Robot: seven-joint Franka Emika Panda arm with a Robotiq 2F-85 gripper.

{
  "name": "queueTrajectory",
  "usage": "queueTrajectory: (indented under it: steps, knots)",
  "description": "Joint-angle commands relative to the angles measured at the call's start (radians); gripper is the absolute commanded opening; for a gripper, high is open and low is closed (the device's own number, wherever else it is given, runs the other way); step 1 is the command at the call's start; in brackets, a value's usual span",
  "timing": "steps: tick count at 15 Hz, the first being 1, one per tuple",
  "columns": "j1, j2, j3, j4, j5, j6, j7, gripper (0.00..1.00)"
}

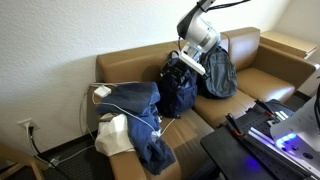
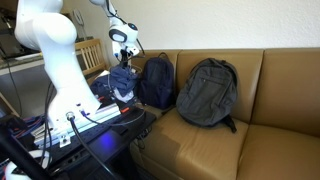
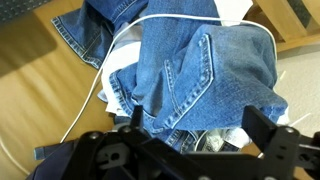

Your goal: Pull the pair of jeans to the right

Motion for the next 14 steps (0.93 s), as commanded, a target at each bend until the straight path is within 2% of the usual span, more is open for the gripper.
queueTrajectory:
  steps: [1,2,3,6,8,10,14]
  knots:
    - [-0.002,-0.007,0.003,-0.005,-0.004,0.001,0.004,1.0]
    - [-0.003,-0.01,0.002,-0.007,-0.004,0.001,0.004,1.0]
    - [-0.009,0.113,-0.047,0.137,-0.115,-0.018,0.045,1.0]
    - [0.025,0.213,-0.048,0.272,-0.24,0.052,0.083,1.0]
    - [0.023,0.287,-0.048,0.374,-0.339,0.008,0.122,1.0]
    - [-0.039,0.396,-0.031,0.525,-0.446,-0.183,0.121,1.0]
    - [-0.078,0.585,-0.006,0.764,-0.561,-0.445,0.13,1.0]
